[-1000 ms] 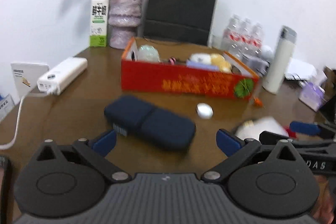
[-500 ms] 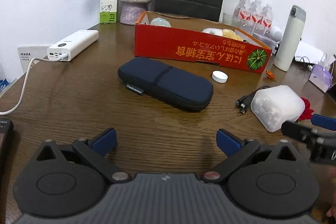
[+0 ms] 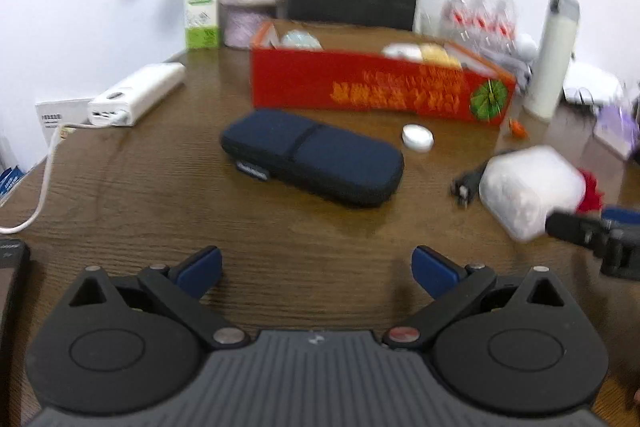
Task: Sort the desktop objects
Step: 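Move both tools back over the table items, then grasp the white plastic box with left tool while right tool grasps the red rose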
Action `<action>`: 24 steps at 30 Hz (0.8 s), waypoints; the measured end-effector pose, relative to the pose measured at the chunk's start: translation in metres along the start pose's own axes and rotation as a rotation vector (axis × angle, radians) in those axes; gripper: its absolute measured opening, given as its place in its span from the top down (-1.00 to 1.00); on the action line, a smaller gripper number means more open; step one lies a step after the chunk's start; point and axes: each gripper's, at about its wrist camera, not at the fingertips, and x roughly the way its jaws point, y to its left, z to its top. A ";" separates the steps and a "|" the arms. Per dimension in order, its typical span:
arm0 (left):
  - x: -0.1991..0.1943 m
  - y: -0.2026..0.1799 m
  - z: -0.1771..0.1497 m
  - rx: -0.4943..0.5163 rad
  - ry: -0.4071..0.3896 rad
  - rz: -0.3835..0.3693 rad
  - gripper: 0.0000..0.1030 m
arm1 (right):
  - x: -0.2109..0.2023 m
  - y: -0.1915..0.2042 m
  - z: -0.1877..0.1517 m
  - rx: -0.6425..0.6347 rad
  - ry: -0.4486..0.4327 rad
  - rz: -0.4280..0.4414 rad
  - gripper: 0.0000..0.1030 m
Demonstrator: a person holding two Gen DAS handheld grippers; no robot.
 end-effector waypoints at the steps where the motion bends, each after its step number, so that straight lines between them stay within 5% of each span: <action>1: -0.007 0.003 0.002 -0.066 -0.030 -0.046 -1.00 | -0.003 -0.001 0.002 -0.006 -0.010 -0.003 -0.92; 3: -0.011 0.001 0.013 -0.121 -0.064 -0.260 -1.00 | -0.012 -0.005 0.007 -0.027 -0.057 0.004 -0.80; 5: 0.000 -0.014 0.026 -0.051 -0.031 -0.379 -1.00 | -0.018 -0.015 0.019 -0.007 -0.096 -0.017 -0.79; 11: 0.036 -0.084 0.040 0.278 -0.030 -0.461 -1.00 | -0.002 -0.060 0.036 0.130 -0.026 -0.086 -0.48; 13: 0.045 -0.107 0.037 0.428 -0.058 -0.471 -1.00 | 0.006 -0.073 0.033 0.178 0.009 -0.047 -0.45; 16: 0.062 -0.134 0.030 0.608 0.009 -0.458 -1.00 | 0.017 -0.075 0.032 0.182 0.035 0.018 -0.44; 19: 0.063 -0.130 0.029 0.576 0.010 -0.426 -0.62 | 0.027 -0.071 0.039 0.152 0.044 0.058 -0.39; 21: 0.055 -0.116 0.031 0.515 0.045 -0.476 -0.40 | 0.028 -0.069 0.045 0.137 0.054 0.066 -0.20; 24: 0.032 -0.102 0.022 0.462 0.039 -0.493 -0.32 | 0.026 -0.067 0.045 0.127 0.076 0.121 -0.01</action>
